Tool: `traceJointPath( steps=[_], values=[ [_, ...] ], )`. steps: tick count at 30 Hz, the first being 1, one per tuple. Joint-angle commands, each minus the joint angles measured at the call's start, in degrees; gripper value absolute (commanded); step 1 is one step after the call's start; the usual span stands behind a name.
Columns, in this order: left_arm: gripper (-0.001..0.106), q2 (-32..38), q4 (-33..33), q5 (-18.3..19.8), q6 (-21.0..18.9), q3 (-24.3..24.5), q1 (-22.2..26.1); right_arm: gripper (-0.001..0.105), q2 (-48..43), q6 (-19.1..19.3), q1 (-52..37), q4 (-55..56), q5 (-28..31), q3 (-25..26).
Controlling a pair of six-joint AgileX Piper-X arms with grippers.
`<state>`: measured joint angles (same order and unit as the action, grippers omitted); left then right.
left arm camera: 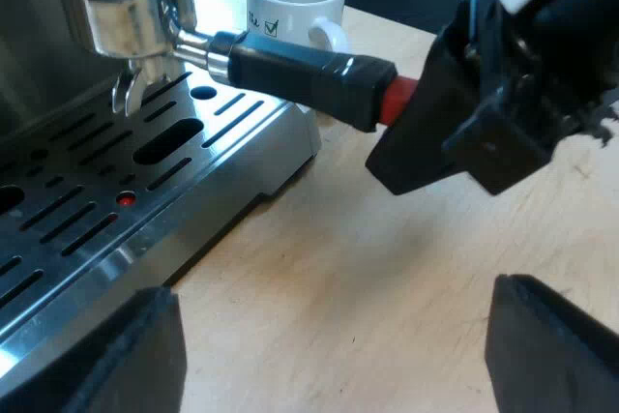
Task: Grind coffee beans and then tamp
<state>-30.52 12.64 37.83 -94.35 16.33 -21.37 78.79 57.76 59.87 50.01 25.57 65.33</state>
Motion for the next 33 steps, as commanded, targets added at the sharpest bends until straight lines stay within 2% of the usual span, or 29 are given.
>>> traceJointPath(
  steps=[1, 9, 16, 21, 25, 29, 33],
  values=[
    [0.066, -0.04, -0.56, 0.61, -0.52, 0.17, -0.28, 0.000, -2.06, 0.03, 0.42, -0.37, 3.83, 0.59],
    [0.066, 1.63, -0.32, 0.61, -2.28, 0.17, -0.28, 0.000, -6.00, -0.22, 0.42, 5.50, 3.94, -0.04],
    [0.066, 9.31, 1.51, 0.61, -2.26, 0.17, -0.28, 0.000, -9.75, -0.22, 1.33, 9.14, 4.85, -0.93],
    [0.066, 13.71, 6.97, 0.61, -2.26, 0.17, -0.28, 0.000, -11.95, -0.68, 5.25, 8.97, 6.12, -3.47],
    [0.066, 17.51, 12.55, 0.61, -2.26, 0.92, -0.28, 0.000, -13.57, -3.90, 9.14, 8.97, 7.92, -5.74],
    [0.066, 20.86, 17.03, 0.61, -2.26, 2.62, -0.28, 0.000, -14.62, -4.07, 13.11, 8.97, 9.32, -6.94],
    [0.066, 23.13, 18.68, 0.61, -2.26, 3.15, -0.28, 0.000, -14.83, -3.87, 15.77, 8.78, 9.55, -6.93]
  ],
)
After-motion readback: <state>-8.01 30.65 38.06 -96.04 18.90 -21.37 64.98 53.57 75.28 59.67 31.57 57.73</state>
